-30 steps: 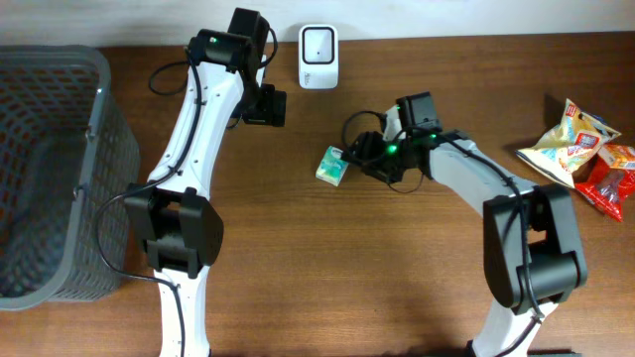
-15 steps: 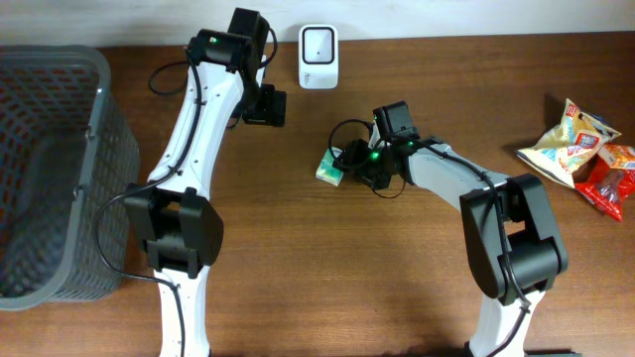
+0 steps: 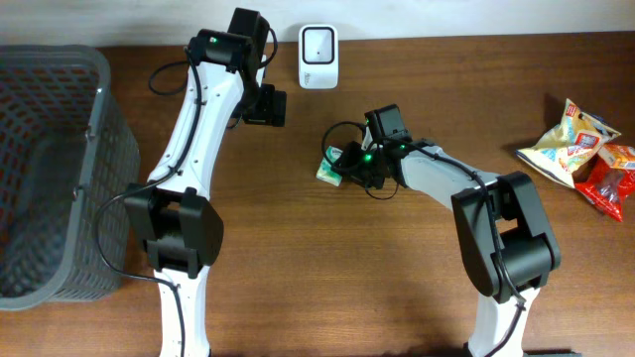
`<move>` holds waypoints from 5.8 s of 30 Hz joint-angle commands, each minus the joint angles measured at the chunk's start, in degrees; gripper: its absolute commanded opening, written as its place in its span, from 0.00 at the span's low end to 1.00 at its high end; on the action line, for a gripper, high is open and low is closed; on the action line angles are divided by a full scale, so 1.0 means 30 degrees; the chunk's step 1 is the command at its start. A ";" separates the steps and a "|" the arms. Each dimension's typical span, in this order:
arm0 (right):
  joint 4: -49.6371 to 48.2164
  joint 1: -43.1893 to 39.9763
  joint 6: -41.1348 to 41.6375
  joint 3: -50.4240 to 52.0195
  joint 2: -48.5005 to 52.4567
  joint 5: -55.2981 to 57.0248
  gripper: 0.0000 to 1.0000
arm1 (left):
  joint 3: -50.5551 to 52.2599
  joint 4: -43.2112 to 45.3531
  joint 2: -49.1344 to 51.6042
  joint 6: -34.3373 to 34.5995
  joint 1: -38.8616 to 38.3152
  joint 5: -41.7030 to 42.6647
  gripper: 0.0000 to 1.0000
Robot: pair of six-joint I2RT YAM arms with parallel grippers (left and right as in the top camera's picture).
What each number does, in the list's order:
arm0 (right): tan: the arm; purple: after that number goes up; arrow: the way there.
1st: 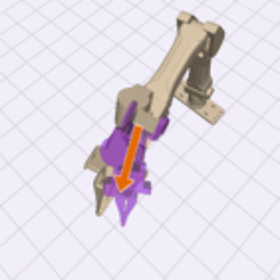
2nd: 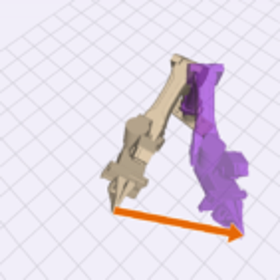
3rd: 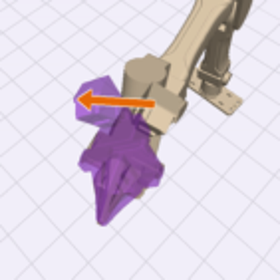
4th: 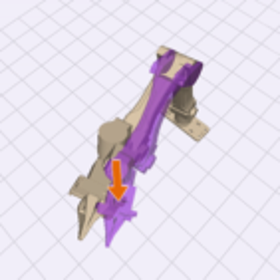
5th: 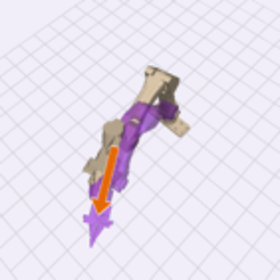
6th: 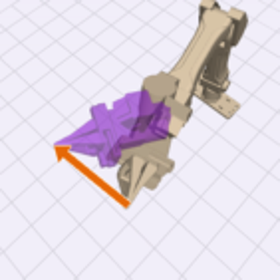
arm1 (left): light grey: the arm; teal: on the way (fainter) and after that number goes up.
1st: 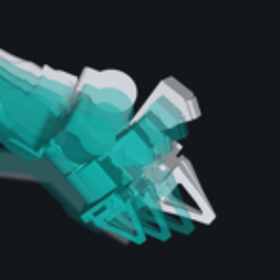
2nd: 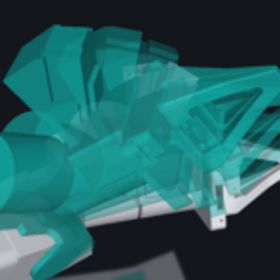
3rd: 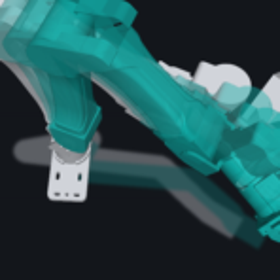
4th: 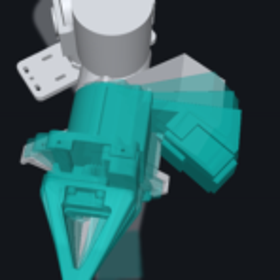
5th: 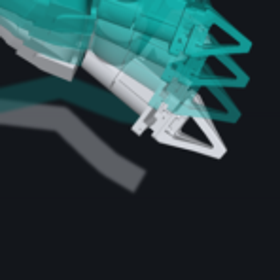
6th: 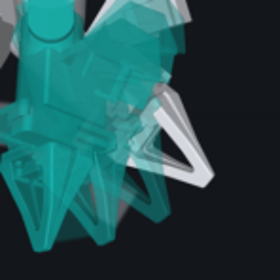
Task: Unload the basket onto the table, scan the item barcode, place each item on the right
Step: 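Reach the right gripper to the green Kleenex pack and grasp it, then lift the green pack and rotate it in the right gripper, then raise the green pack up to the scanner face, then carry the green pack to the far right pile and drop it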
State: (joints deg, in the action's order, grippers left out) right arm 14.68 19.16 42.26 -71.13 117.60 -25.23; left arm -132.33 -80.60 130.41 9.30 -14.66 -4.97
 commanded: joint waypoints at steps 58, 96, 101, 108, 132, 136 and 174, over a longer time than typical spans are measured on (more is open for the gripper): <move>-1.2735 -0.4160 0.1530 -0.1013 -0.0306 -1.1897 0.04 | -0.0080 -0.0022 0.0051 0.0168 0.0015 -0.0153 0.99; -0.2477 0.1005 -2.3168 -1.6138 0.6164 1.2247 0.04 | -0.0080 -0.0022 0.0051 0.0168 0.0015 -0.0153 0.99; -0.3111 0.1005 -2.5361 -1.6130 0.7074 1.1963 0.04 | -0.0080 -0.0022 0.0051 0.0168 0.0015 -0.0160 0.99; -0.3344 0.0998 -2.7015 -1.6094 0.7227 1.0112 0.04 | -0.0080 -0.0022 0.0051 0.0168 0.0015 -0.0153 0.99; 0.7715 -0.7242 -0.7082 -1.6262 0.1785 1.7631 0.04 | -0.0080 -0.0022 0.0051 0.0168 0.0015 -0.0153 0.99; 1.1846 -0.9755 -0.4495 -1.5977 0.1923 1.7639 0.04 | -0.0080 -0.0022 0.0051 0.0168 0.0015 -0.0153 0.99; 1.8841 -1.5278 -0.4714 -1.4557 -0.3373 1.3355 0.64 | -0.0080 -0.0022 0.0051 0.0168 0.0015 -0.0153 0.99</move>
State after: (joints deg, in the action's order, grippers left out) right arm 70.67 -29.04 29.76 -114.61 117.05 22.17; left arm -132.31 -80.60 130.41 9.32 -14.66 -4.99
